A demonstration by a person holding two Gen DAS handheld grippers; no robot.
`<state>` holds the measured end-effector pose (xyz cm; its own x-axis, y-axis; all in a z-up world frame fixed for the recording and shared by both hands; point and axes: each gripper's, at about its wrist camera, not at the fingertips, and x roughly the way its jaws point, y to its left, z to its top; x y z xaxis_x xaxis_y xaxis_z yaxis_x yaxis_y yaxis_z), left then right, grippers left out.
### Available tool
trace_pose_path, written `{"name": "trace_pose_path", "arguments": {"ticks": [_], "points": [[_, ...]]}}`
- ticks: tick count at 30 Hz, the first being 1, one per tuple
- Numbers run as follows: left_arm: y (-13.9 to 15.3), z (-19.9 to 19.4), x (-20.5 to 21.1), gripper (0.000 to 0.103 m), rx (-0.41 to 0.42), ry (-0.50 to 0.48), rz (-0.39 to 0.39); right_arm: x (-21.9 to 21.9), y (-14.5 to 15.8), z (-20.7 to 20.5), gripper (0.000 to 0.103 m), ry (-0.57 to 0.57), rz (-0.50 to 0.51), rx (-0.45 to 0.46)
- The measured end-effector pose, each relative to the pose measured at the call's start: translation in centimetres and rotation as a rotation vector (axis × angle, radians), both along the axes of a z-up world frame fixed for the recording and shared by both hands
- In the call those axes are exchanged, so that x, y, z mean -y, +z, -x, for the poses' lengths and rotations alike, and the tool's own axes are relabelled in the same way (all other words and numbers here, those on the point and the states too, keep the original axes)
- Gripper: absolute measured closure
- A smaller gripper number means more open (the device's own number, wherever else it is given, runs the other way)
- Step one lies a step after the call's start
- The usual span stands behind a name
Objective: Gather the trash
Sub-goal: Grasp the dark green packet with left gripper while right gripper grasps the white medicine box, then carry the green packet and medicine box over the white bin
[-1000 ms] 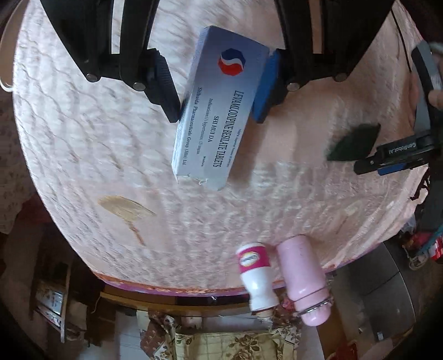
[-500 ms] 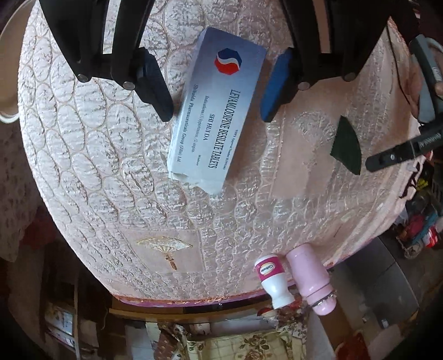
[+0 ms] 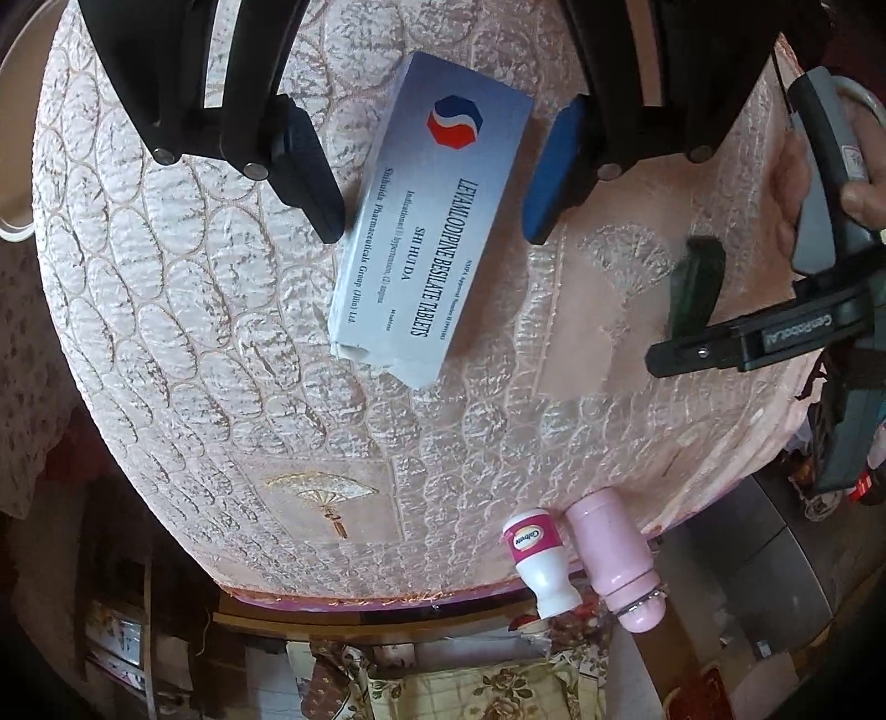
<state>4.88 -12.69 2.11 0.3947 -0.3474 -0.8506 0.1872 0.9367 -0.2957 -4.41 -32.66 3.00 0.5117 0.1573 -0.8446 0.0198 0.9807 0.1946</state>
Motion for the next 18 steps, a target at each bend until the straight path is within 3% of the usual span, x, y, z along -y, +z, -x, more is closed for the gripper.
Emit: {"name": "trace_pose_path", "arguments": {"ticks": [7,8,9,11,13,18], "points": [[-0.3,2.6,0.3,0.023,0.067,-0.027,-0.182,-0.9,-0.4,-0.2,0.029,-0.013,0.045,0.043],[-0.5,2.7,0.4,0.024,0.061,-0.030,-0.196,-1.0,-0.5,-0.2,0.035,-0.018,0.064,0.056],[-0.5,2.8,0.4,0.039,0.075,-0.035,-0.207,-1.1,-0.5,-0.2,0.048,-0.024,0.089,0.060],[-0.4,3.1,0.7,0.068,0.095,-0.048,-0.237,-0.8,-0.4,-0.1,0.048,-0.017,0.074,0.054],[0.0,3.4,0.7,0.068,0.060,-0.068,-0.158,0.1,0.1,0.6,0.048,-0.024,0.027,0.058],[2.2,5.9,2.9,0.069,0.128,-0.113,-0.119,2.2,2.2,3.7,0.048,-0.043,-0.027,0.108]]}}
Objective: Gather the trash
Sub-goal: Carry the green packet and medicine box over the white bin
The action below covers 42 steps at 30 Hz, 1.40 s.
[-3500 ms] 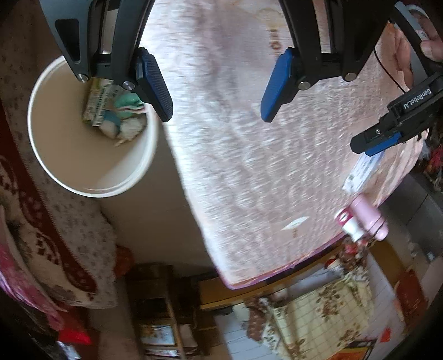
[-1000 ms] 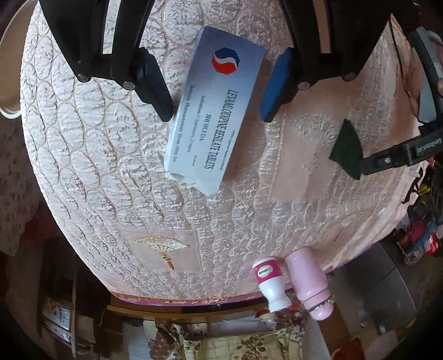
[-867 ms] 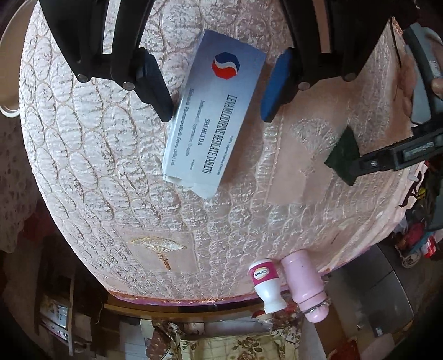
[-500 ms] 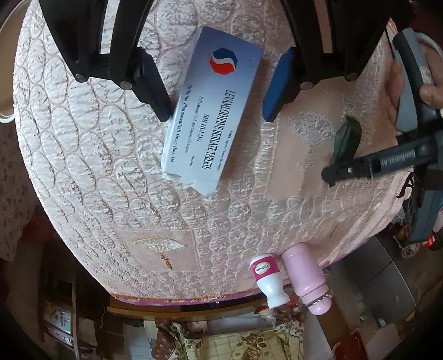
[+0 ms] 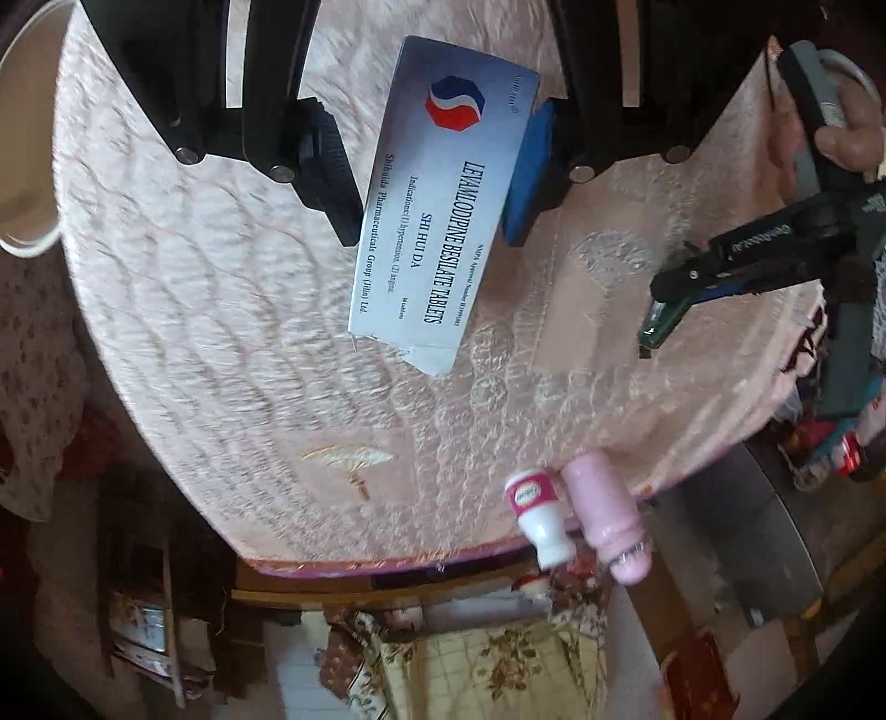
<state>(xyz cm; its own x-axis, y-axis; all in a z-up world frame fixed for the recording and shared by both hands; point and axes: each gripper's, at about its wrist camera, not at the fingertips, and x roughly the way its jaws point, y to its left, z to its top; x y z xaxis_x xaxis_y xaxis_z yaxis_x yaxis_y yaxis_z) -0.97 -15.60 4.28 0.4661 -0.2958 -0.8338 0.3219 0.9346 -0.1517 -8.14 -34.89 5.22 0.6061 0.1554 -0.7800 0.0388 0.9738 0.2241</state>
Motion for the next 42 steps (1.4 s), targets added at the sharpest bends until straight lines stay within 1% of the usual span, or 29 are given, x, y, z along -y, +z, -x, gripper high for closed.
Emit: {"name": "trace_pose_path", "arguments": {"ticks": [3,7,8,14,18,21,24,28,36,42], "points": [[0.9,1.5,2.0,0.069,0.015,-0.042,0.030,1.7,1.0,1.9,0.048,-0.031,-0.013,0.016],[1.9,3.8,5.6,0.069,0.034,-0.105,0.055,3.9,1.9,4.4,0.048,-0.077,-0.005,0.033],[2.0,3.6,6.6,0.069,0.035,-0.114,0.057,4.5,2.1,5.0,0.048,-0.090,-0.002,0.036],[2.8,6.2,11.6,0.069,0.042,-0.186,0.060,8.3,3.1,8.9,0.048,-0.170,0.009,0.051],[3.5,8.1,14.1,0.069,0.049,-0.239,0.067,10.8,3.4,11.0,0.048,-0.222,0.013,0.056],[3.7,9.1,15.9,0.069,0.045,-0.275,0.080,12.8,3.3,12.6,0.048,-0.269,0.002,0.057],[3.6,9.9,18.0,0.069,0.024,-0.325,0.107,14.9,3.1,14.1,0.048,-0.325,-0.010,0.055],[3.5,11.0,20.9,0.069,0.019,-0.375,0.109,17.6,2.7,16.0,0.048,-0.388,-0.021,0.052],[2.6,13.0,27.0,0.069,0.004,-0.473,0.085,22.1,1.8,19.0,0.048,-0.503,-0.034,0.035],[1.8,13.9,30.6,0.069,-0.002,-0.512,0.061,24.7,0.9,20.4,0.048,-0.555,-0.040,0.015]]}}
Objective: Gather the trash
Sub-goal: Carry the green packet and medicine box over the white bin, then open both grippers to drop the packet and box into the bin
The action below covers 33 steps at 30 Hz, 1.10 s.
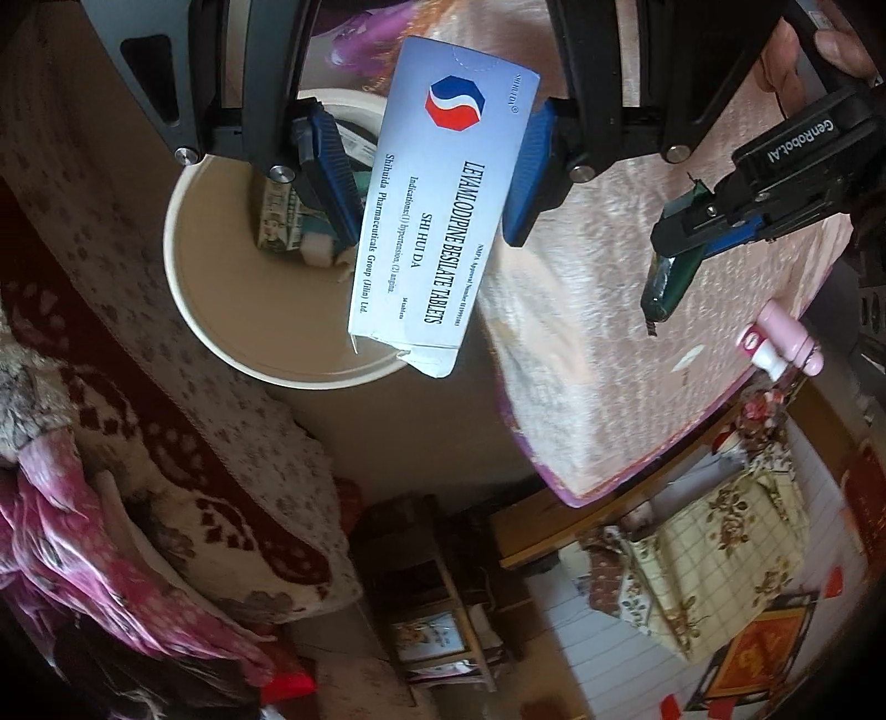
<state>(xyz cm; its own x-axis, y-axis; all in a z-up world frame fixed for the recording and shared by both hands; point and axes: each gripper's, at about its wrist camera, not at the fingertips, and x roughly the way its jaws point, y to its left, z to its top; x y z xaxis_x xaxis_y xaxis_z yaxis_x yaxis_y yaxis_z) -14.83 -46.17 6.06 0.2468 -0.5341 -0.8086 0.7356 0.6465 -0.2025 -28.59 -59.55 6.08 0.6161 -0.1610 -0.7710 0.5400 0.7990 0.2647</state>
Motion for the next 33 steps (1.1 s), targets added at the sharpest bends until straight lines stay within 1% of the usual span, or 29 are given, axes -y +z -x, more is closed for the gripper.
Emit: {"name": "trace_pose_path", "arguments": {"ticks": [7,17,26,33], "points": [[-0.6,0.6,2.5,0.069,0.007,-0.035,-0.013,1.9,-1.2,0.6,0.048,-0.045,-0.022,-0.015],[-1.4,0.4,4.3,0.069,-0.001,-0.048,-0.013,3.7,-1.9,0.5,0.047,-0.074,-0.022,-0.029],[-2.3,0.2,4.9,0.069,-0.015,-0.053,-0.013,4.2,-2.5,0.3,0.047,-0.084,-0.021,-0.042],[-2.5,0.3,5.0,0.069,-0.009,-0.063,-0.010,4.5,-3.0,0.3,0.046,-0.097,-0.027,-0.051]]}}
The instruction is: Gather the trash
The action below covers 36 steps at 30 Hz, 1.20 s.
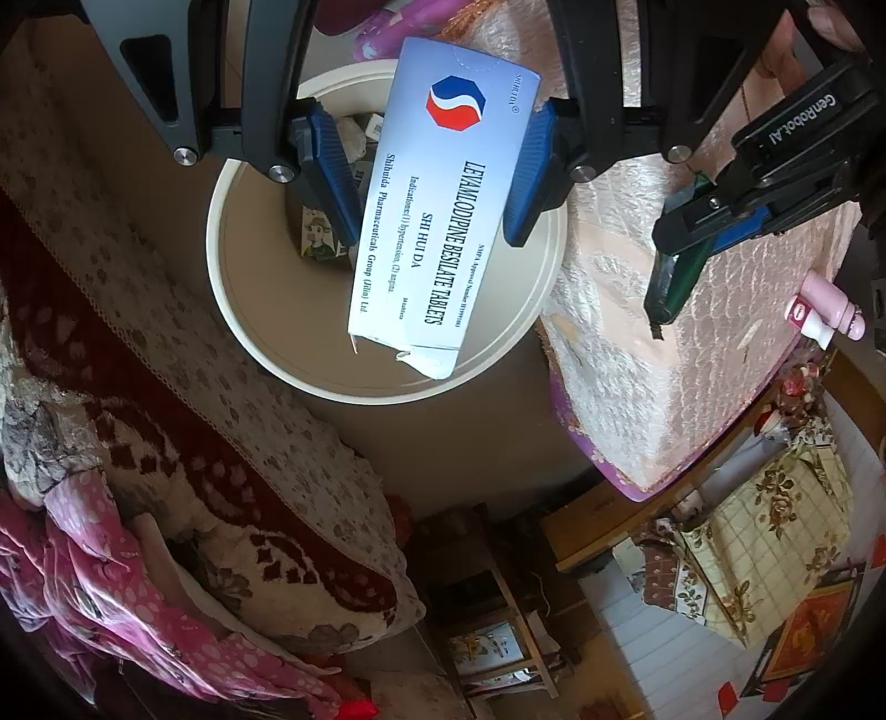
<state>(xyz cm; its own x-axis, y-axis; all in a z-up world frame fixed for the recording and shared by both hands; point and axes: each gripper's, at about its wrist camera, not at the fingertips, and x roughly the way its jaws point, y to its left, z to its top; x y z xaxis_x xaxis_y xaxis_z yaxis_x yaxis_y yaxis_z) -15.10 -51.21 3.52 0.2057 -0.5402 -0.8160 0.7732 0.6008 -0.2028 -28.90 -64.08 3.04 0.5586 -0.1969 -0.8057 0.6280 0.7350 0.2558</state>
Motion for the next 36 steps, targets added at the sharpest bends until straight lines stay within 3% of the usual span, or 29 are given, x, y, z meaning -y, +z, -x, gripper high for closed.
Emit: {"name": "trace_pose_path", "arguments": {"ticks": [7,11,12,18,24,30,36], "points": [[0.3,0.2,0.4,0.067,-0.007,-0.024,0.027,0.5,-0.2,-0.1,0.045,-0.028,0.017,-0.005],[0.5,0.4,0.6,0.035,-0.026,-0.033,0.053,0.9,-0.3,-0.2,0.032,-0.040,0.003,0.002],[0.6,0.4,0.5,0.032,-0.022,-0.032,0.070,0.9,-0.2,-0.1,0.032,-0.046,0.008,0.008],[1.0,1.0,-0.2,0.032,0.012,-0.023,0.046,0.8,0.1,0.5,0.032,-0.055,-0.007,0.016],[2.8,1.5,-2.8,0.032,0.111,0.023,0.058,-0.8,1.5,1.2,0.032,-0.051,0.043,0.033],[5.7,2.2,-6.8,0.032,0.221,0.089,0.112,-3.2,3.8,1.6,0.032,-0.029,0.112,0.057],[8.7,3.1,-10.9,0.032,0.279,0.155,0.179,-6.3,6.9,2.1,0.032,0.008,0.184,0.104]]}}
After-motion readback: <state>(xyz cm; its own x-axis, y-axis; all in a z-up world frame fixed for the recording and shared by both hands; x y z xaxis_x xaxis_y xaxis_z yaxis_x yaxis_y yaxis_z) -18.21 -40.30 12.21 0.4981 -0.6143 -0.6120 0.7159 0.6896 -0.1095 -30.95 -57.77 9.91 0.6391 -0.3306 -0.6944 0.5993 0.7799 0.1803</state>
